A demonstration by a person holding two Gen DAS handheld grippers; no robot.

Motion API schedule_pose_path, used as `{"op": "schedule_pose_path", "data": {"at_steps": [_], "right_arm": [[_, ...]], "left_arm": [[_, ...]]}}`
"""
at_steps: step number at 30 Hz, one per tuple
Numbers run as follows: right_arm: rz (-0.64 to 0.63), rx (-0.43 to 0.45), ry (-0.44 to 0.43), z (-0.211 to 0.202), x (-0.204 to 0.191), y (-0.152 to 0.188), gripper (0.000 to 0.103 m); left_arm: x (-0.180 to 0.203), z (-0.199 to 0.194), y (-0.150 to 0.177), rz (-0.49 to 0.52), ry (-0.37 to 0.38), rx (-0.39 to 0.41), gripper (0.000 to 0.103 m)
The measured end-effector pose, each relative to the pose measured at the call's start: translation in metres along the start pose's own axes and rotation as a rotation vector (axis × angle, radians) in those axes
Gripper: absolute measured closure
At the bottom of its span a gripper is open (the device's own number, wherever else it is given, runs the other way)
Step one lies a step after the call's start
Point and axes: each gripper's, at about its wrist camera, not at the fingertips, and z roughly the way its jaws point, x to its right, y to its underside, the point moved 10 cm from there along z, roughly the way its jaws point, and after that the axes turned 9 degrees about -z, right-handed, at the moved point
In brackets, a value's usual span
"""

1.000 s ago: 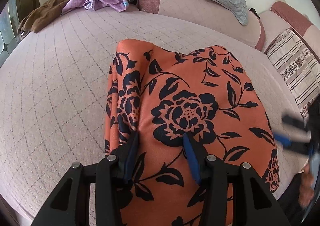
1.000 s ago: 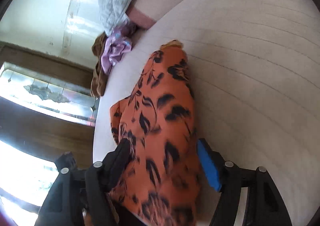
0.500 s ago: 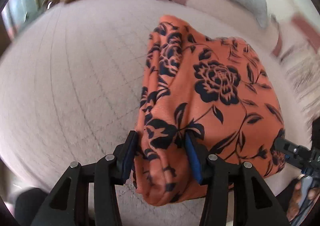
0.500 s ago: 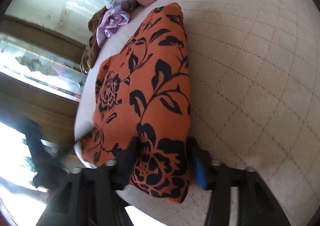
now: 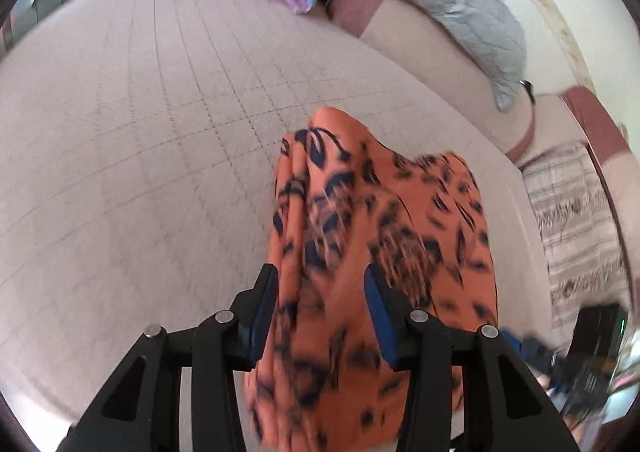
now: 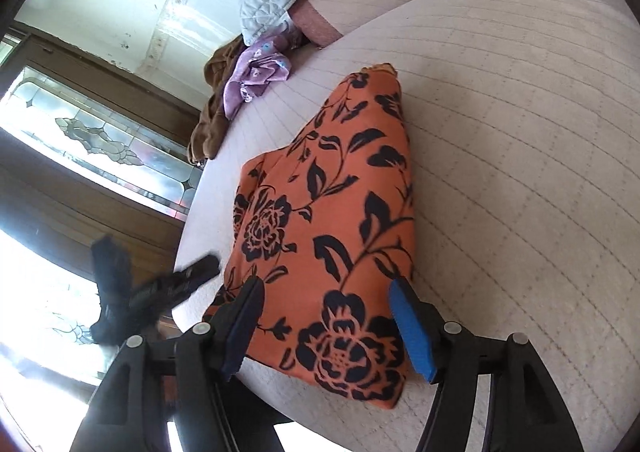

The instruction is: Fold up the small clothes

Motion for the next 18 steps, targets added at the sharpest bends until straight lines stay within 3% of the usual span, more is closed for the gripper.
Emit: {"op": "schedule_pose_path", "data": {"at_steps": [3, 4, 8, 14, 17, 18], "right_arm": [[0.005, -0.004, 0.001, 0.005, 0.003, -0.004, 0.035], [0.007, -0.006, 0.003, 0.006, 0.005, -0.005, 0.035], [0.03, -0.035, 0.018, 0.016, 0.02, -0.003, 0.035], [0.033, -0.024, 0.0, 0.015, 0.019, -0.012, 0.035], [0.019, -0.003, -0.026, 0.011, 0.008, -0.019, 0.032], [0.019, 0.0, -0.038, 0.011, 0.004, -0.019, 0.029]], "left_arm": [[0.004, 0.023, -0.019, -0.001, 0.007, -0.015, 0.061], [0.002, 0.03, -0.02, 0.017, -0.016, -0.018, 0.076], [-0.01, 0.044, -0.029, -0.069, 0.033, -0.034, 0.079], [-0.006, 0.014, -0.015, -0.008, 0.02, 0.01, 0.071], [0.011, -0.011, 0.009, 0.075, 0.027, 0.051, 0.054], [0.013, -0.017, 0.019, 0.101, 0.02, 0.071, 0.054]]}}
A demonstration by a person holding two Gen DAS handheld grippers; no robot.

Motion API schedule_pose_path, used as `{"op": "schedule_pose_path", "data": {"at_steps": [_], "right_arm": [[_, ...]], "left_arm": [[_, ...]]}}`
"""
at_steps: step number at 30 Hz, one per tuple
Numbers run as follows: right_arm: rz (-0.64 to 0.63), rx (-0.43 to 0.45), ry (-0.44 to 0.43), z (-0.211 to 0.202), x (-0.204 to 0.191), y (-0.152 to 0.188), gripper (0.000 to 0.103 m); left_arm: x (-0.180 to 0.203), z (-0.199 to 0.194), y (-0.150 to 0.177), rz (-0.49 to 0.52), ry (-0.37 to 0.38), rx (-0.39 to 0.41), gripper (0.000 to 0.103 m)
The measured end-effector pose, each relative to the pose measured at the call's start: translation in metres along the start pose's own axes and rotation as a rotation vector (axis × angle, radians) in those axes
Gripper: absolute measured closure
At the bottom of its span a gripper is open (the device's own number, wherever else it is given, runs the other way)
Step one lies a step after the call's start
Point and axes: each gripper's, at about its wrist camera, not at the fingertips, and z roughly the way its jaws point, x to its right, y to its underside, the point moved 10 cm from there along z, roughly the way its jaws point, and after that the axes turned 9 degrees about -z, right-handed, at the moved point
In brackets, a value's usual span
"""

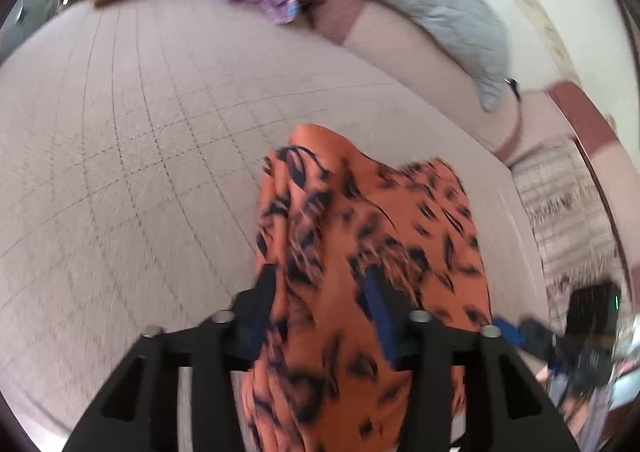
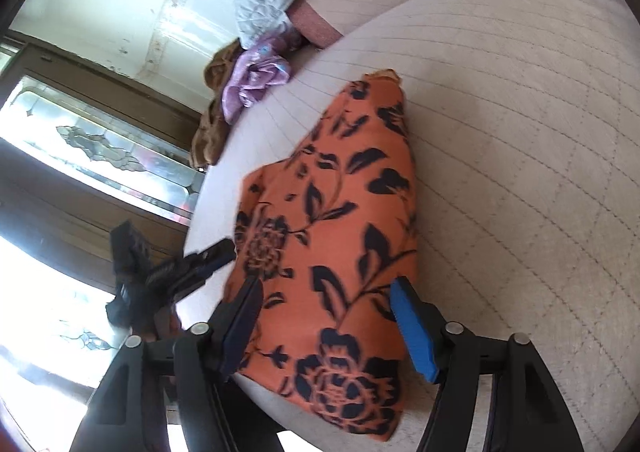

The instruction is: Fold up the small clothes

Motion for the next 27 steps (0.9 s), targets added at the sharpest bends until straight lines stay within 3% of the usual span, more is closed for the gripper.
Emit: {"op": "schedule_pose_path", "data": {"at_steps": [1, 2, 3, 6, 9, 10, 11, 12, 13, 14, 15, 16, 17, 18, 20, 21, 23, 25, 26, 27], "right_arm": [[0.003, -0.002, -0.004, 0.001, -0.001, 0.002, 0.028], [0.008, -0.003, 0.0, 0.002, -0.001, 0.005, 0.027], [0.014, -0.004, 0.009, 0.003, 0.001, 0.008, 0.026], [0.052, -0.024, 0.004, 0.01, 0.009, 0.02, 0.026], [0.053, -0.078, 0.031, 0.011, 0.015, 0.031, 0.028], [0.038, -0.058, 0.027, 0.004, 0.01, 0.03, 0.028], [0.029, -0.045, 0.028, 0.0, 0.009, 0.03, 0.028], [0.025, -0.025, 0.031, -0.007, 0.007, 0.029, 0.028], [0.03, -0.014, 0.025, -0.011, 0.006, 0.031, 0.028], [0.038, -0.016, 0.016, -0.011, 0.006, 0.033, 0.028], [0.044, -0.031, 0.014, -0.009, 0.008, 0.038, 0.028], [0.047, -0.061, 0.03, -0.002, 0.012, 0.046, 0.028], [0.046, -0.094, 0.037, 0.005, 0.015, 0.053, 0.03], [0.039, -0.127, 0.027, 0.013, 0.015, 0.059, 0.053], [0.007, -0.14, 0.063, 0.015, 0.014, 0.065, 0.059], [-0.008, -0.125, 0.069, 0.012, 0.011, 0.064, 0.059], [-0.01, -0.109, 0.065, 0.007, 0.008, 0.062, 0.058], [0.026, -0.118, 0.057, 0.01, 0.014, 0.065, 0.038], [0.058, -0.128, 0.049, 0.011, 0.02, 0.07, 0.03], [0.086, -0.122, 0.028, 0.011, 0.022, 0.072, 0.03]], "left_arm": [[-0.003, -0.001, 0.008, 0.005, -0.023, 0.006, 0.054], [-0.012, 0.005, 0.018, 0.004, -0.08, -0.02, 0.072], [-0.027, 0.017, 0.032, -0.004, -0.122, -0.068, 0.079], [-0.033, 0.008, 0.031, -0.093, -0.067, -0.035, 0.077], [-0.021, -0.013, 0.031, -0.06, -0.07, 0.011, 0.078], [-0.015, -0.018, 0.036, -0.04, -0.059, 0.013, 0.073], [-0.01, -0.023, 0.041, -0.03, -0.048, 0.017, 0.058], [-0.009, -0.026, 0.048, -0.022, -0.054, 0.027, 0.054], [-0.014, -0.023, 0.053, -0.004, -0.086, 0.025, 0.054], [-0.022, -0.013, 0.06, 0.015, -0.138, -0.01, 0.069], [-0.032, -0.003, 0.068, -0.001, -0.153, -0.049, 0.07], [-0.034, -0.004, 0.068, -0.021, -0.135, -0.038, 0.07], [-0.033, -0.008, 0.066, -0.031, -0.124, -0.025, 0.07], [-0.031, -0.016, 0.064, -0.035, -0.125, -0.009, 0.07], [-0.028, -0.029, 0.061, -0.031, -0.124, 0.019, 0.069], [-0.026, -0.036, 0.062, -0.024, -0.113, 0.03, 0.067], [-0.025, -0.039, 0.068, -0.014, -0.102, 0.034, 0.051], [-0.042, -0.019, 0.083, -0.002, -0.165, -0.03, 0.055], [-0.036, -0.004, 0.08, -0.023, -0.148, -0.045, 0.058], [-0.037, -0.009, 0.079, -0.041, -0.124, -0.027, 0.06]]}}
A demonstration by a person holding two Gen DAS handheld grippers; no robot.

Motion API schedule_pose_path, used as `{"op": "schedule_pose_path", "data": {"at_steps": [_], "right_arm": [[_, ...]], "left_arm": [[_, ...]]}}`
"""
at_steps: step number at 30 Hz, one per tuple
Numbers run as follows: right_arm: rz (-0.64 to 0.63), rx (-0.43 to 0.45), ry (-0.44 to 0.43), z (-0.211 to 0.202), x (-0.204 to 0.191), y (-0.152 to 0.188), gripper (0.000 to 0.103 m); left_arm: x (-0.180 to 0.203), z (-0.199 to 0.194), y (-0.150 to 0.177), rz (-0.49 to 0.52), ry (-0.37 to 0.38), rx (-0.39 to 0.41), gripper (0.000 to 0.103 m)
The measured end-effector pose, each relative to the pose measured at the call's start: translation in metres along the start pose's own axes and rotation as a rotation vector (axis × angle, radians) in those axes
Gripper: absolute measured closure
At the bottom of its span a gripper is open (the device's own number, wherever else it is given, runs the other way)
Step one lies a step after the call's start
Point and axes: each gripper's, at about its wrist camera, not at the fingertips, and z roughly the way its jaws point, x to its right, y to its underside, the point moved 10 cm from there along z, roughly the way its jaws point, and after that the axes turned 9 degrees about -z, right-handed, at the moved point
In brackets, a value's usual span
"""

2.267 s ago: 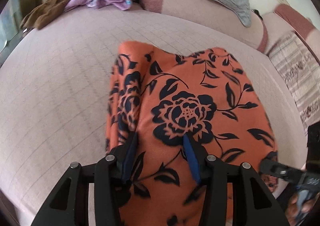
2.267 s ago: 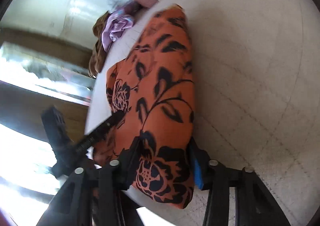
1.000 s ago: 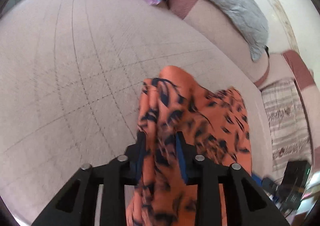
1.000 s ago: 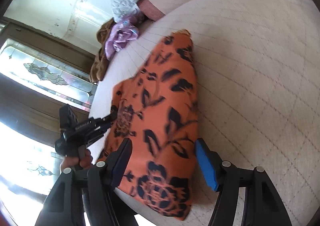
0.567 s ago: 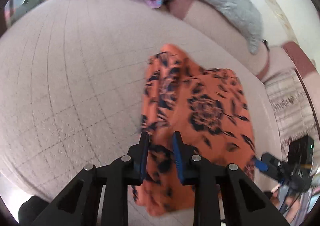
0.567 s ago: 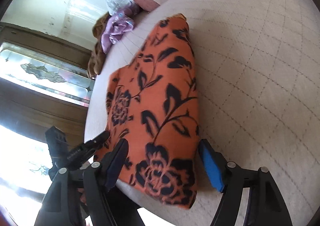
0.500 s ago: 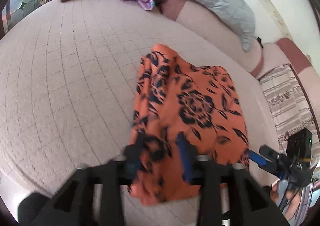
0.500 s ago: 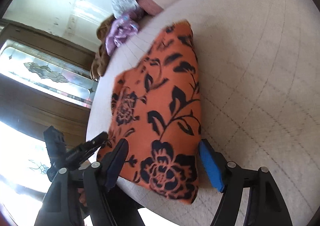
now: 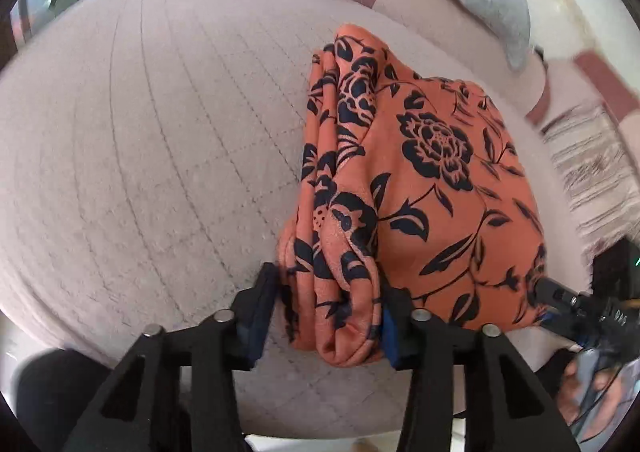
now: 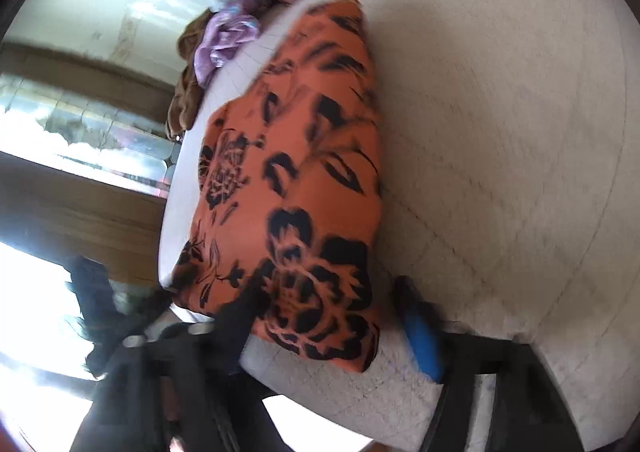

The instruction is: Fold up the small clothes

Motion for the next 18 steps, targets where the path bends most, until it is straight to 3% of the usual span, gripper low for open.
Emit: {"op": "schedule_pose_path", "data": {"at_steps": [1, 4, 5, 6, 7, 8, 10, 11, 14, 16, 17, 18], "right_arm": [[0.009, 0.011, -0.011, -0.003, 0.0, 0.0, 0.03], [-0.02, 0.047, -0.025, -0.013, -0.005, -0.001, 0.03], [-0.033, 0.053, -0.017, -0.013, -0.006, -0.001, 0.036], [-0.047, 0.027, 0.005, -0.008, -0.002, 0.002, 0.061], [-0.044, 0.002, 0.005, -0.003, -0.001, 0.007, 0.064], [-0.032, -0.009, 0.005, 0.0, 0.002, 0.01, 0.064], [-0.031, 0.002, 0.002, -0.002, 0.002, 0.009, 0.064], [-0.035, 0.001, 0.001, -0.004, 0.0, 0.008, 0.057], [-0.039, 0.018, -0.014, -0.01, -0.006, 0.006, 0.031], [-0.046, 0.048, -0.012, -0.012, -0.006, 0.0, 0.03], [-0.05, 0.038, -0.008, -0.009, -0.004, 0.0, 0.037], [-0.047, 0.01, 0.001, -0.003, 0.0, 0.004, 0.066]], "left_arm": [[0.002, -0.004, 0.0, 0.001, 0.014, 0.002, 0.066], [0.003, -0.015, -0.001, 0.026, -0.007, 0.028, 0.066], [0.004, -0.015, -0.001, 0.021, -0.008, 0.026, 0.063], [0.002, -0.016, 0.0, 0.007, -0.003, 0.024, 0.058], [0.0, -0.014, -0.002, -0.005, -0.006, 0.023, 0.051], [-0.001, -0.01, -0.001, -0.011, -0.018, 0.02, 0.051], [-0.006, -0.007, -0.002, -0.028, -0.014, 0.01, 0.053], [-0.004, -0.014, -0.003, -0.035, 0.003, 0.022, 0.059], [0.012, -0.023, -0.009, 0.003, 0.011, 0.085, 0.058], [0.005, -0.008, -0.004, 0.007, -0.027, 0.035, 0.058], [0.0, 0.006, 0.0, -0.012, -0.05, -0.01, 0.058], [-0.002, 0.008, -0.001, -0.031, -0.037, 0.0, 0.058]]}}
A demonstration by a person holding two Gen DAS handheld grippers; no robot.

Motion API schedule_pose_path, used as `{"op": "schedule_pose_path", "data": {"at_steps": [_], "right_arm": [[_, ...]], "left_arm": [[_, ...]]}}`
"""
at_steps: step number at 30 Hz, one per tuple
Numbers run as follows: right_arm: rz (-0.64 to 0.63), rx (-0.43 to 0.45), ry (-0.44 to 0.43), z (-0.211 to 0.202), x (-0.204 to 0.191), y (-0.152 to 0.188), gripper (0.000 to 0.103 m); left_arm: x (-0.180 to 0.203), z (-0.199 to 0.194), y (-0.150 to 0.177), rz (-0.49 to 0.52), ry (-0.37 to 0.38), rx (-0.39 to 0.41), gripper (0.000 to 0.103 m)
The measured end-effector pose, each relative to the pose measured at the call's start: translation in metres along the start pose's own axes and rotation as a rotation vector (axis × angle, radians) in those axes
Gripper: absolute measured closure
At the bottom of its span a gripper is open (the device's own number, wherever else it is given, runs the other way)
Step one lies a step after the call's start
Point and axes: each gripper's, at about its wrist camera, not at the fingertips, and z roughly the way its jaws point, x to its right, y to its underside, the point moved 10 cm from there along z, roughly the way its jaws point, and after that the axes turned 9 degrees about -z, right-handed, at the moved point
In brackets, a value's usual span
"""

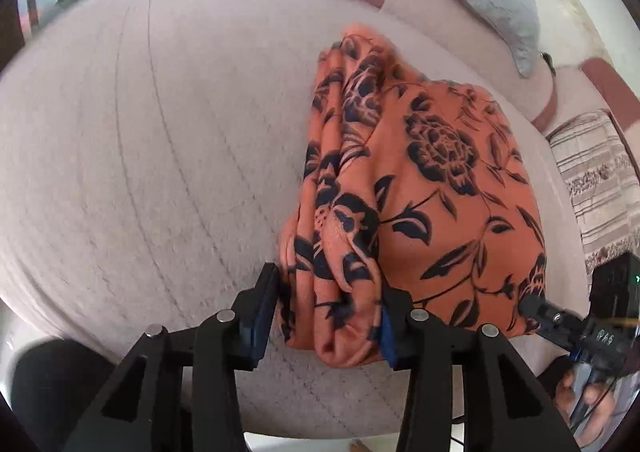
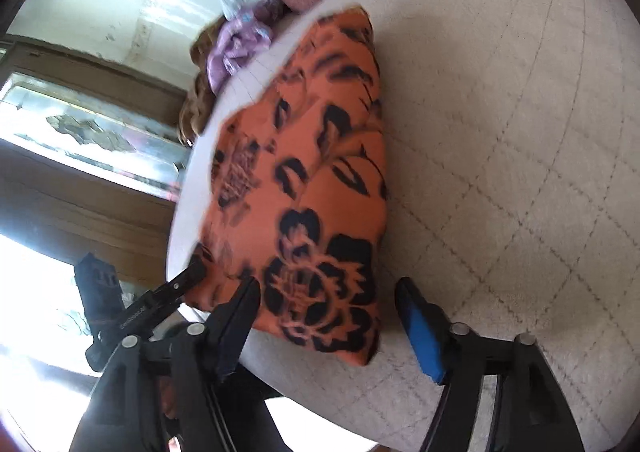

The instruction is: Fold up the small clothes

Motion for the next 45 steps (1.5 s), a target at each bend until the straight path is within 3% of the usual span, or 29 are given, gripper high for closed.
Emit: {"op": "schedule_pose_path", "data": {"at_steps": [3, 5, 9, 13, 17, 20, 22, 23, 25, 27, 28, 29, 31, 34, 36, 39, 41, 45], "right_arm": [[-0.011, -0.013, 0.009, 0.002, -0.002, 0.001, 0.066], [-0.002, -0.009, -0.003, -0.004, -0.003, -0.002, 0.06], [0.042, 0.068, -0.022, -0.028, 0.007, -0.027, 0.026], [0.071, 0.113, -0.039, -0.035, 0.021, -0.074, 0.026], [0.093, 0.096, -0.061, -0.013, 0.027, -0.111, 0.026], [0.089, 0.037, -0.016, 0.021, 0.034, -0.125, 0.026], [0.06, -0.024, -0.019, 0.042, 0.032, -0.123, 0.055], [0.043, -0.039, -0.005, 0.047, 0.029, -0.122, 0.058], [-0.069, -0.018, 0.095, 0.04, 0.014, -0.126, 0.059], [-0.125, -0.007, 0.132, 0.038, 0.005, -0.127, 0.056], [-0.115, -0.011, 0.133, 0.041, 0.009, -0.126, 0.054], [-0.083, -0.024, 0.134, 0.042, 0.018, -0.119, 0.04], [0.02, -0.012, 0.073, 0.039, 0.026, -0.115, 0.038], [-0.007, 0.015, 0.052, 0.029, 0.013, -0.109, 0.037], [-0.037, -0.008, 0.075, 0.033, 0.01, -0.101, 0.04], [-0.064, -0.049, 0.098, 0.046, 0.011, -0.095, 0.046], [-0.07, -0.052, 0.122, 0.044, 0.008, -0.096, 0.046], [-0.05, -0.055, 0.162, 0.041, -0.004, -0.096, 0.035]], "left_arm": [[0.006, -0.014, -0.003, 0.009, -0.004, 0.027, 0.061], [0.012, -0.025, -0.007, 0.021, 0.008, 0.059, 0.061], [0.03, -0.043, -0.029, 0.027, 0.073, 0.102, 0.054], [0.053, -0.034, -0.053, 0.076, 0.093, 0.118, 0.052], [0.073, -0.007, -0.069, 0.121, 0.097, 0.109, 0.051], [0.065, 0.024, -0.067, 0.148, 0.001, 0.061, 0.051], [0.061, 0.035, -0.064, 0.185, -0.031, 0.057, 0.051], [0.063, 0.033, -0.063, 0.21, -0.038, 0.074, 0.051], [0.064, 0.033, -0.061, 0.236, -0.043, 0.086, 0.051], [0.062, 0.033, -0.062, 0.218, -0.013, 0.085, 0.051], [0.061, 0.033, -0.062, 0.21, -0.002, 0.081, 0.051], [0.06, 0.032, -0.063, 0.203, 0.004, 0.077, 0.051], [0.06, 0.025, -0.065, 0.185, 0.01, 0.074, 0.052], [0.062, 0.0, -0.069, 0.135, 0.067, 0.119, 0.051], [0.055, -0.009, -0.066, 0.116, 0.037, 0.132, 0.051], [0.031, 0.008, -0.054, 0.091, -0.054, 0.056, 0.051], [0.024, 0.006, -0.053, 0.056, -0.045, 0.053, 0.051], [0.022, -0.008, -0.053, 0.059, -0.04, 0.071, 0.051]]}}
